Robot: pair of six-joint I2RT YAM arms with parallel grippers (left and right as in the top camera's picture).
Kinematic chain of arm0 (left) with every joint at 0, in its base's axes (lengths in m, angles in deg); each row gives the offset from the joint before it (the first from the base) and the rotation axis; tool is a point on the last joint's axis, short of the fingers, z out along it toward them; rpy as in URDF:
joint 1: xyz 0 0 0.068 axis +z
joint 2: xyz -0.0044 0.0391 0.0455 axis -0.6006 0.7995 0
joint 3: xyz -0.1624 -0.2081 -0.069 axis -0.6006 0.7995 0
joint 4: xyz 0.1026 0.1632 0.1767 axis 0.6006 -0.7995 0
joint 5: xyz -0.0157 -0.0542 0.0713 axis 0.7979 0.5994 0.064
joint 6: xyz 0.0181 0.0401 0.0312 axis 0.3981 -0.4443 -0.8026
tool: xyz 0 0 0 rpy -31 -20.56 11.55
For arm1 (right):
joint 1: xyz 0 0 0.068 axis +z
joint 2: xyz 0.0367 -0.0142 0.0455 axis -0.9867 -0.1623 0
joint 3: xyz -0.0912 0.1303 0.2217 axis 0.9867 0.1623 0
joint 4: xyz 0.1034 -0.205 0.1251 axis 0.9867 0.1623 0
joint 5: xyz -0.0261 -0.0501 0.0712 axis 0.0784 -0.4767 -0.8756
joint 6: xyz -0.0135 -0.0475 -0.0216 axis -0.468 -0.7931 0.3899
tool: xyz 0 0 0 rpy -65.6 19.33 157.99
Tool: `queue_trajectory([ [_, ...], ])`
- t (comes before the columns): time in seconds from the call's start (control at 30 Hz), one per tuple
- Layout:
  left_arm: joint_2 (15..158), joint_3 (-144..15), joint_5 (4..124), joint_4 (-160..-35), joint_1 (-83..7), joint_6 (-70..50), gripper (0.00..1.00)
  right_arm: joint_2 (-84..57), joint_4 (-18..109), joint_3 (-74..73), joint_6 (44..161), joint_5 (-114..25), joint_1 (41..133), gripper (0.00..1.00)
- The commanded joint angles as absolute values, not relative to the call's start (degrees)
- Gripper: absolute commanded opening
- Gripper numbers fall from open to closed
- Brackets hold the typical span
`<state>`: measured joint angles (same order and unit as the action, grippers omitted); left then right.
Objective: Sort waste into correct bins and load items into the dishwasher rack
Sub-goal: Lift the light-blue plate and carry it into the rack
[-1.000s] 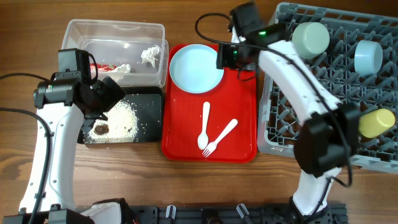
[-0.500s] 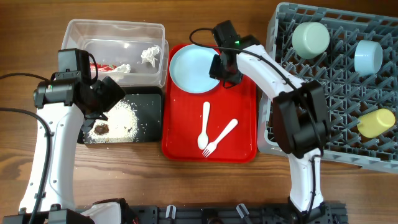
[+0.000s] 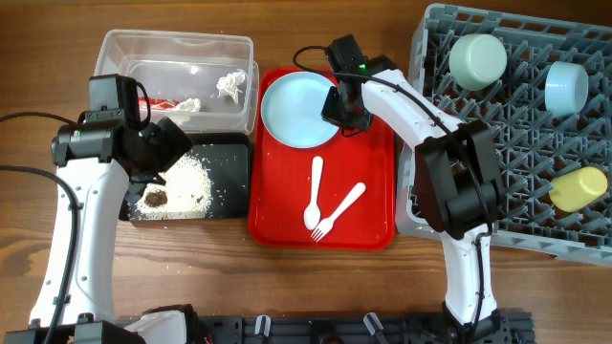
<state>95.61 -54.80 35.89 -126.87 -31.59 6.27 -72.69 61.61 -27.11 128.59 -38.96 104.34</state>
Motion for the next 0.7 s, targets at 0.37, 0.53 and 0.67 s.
queue_trajectory([
  [0.37, 95.5, -54.8, 36.0, -126.9, -31.3, 6.6, 1.0, -45.7, 63.8, -26.7, 102.7, -24.7, 95.6, 0.04],
  [0.53, 95.5, -54.8, 36.0, -126.9, -31.3, 6.6, 1.0, -38.2, 63.9, -26.7, 93.6, -10.0, 92.0, 0.05],
  [0.67, 95.5, -54.8, 36.0, -126.9, -31.3, 6.6, 1.0, -36.4, 63.8, -26.7, 86.0, 5.7, 88.3, 0.04],
])
